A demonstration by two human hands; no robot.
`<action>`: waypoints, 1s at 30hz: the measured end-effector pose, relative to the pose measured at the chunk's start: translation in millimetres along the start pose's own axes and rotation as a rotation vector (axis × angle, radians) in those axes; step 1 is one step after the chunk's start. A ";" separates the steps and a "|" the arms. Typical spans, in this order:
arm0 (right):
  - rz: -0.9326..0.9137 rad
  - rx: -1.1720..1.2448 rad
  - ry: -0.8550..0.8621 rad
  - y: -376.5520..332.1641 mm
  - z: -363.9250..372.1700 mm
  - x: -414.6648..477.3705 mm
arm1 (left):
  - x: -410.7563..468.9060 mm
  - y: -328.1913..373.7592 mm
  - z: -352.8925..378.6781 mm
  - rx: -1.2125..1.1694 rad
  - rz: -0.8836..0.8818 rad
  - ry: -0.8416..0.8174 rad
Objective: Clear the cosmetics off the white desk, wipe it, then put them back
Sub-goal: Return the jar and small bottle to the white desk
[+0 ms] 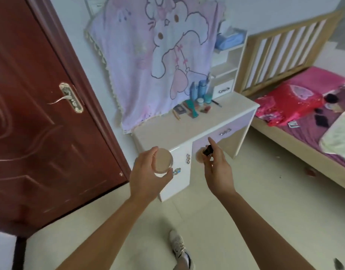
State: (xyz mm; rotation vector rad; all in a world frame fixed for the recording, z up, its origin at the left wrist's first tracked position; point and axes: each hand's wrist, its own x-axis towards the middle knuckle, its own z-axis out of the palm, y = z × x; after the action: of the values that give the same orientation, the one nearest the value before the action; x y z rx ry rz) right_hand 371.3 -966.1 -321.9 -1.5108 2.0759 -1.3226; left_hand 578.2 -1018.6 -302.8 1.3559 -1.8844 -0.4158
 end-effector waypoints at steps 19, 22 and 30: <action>0.091 -0.151 0.046 121.4 -2.8 372.5 | 351.5 25.3 247.6 -0.030 0.027 -0.152; 0.076 -0.152 -0.022 143.3 26.1 418.2 | 378.7 3.7 270.9 0.015 -0.049 -0.160; 0.089 0.031 -0.398 199.2 122.7 528.3 | 416.2 -62.2 323.2 0.200 -0.335 -0.164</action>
State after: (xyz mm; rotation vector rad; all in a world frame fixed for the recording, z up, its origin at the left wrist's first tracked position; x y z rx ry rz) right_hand 99.8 -1471.4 -391.3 -1.5040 1.8360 -0.9256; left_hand 321.2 -1474.1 -392.3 1.8317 -1.8706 -0.5293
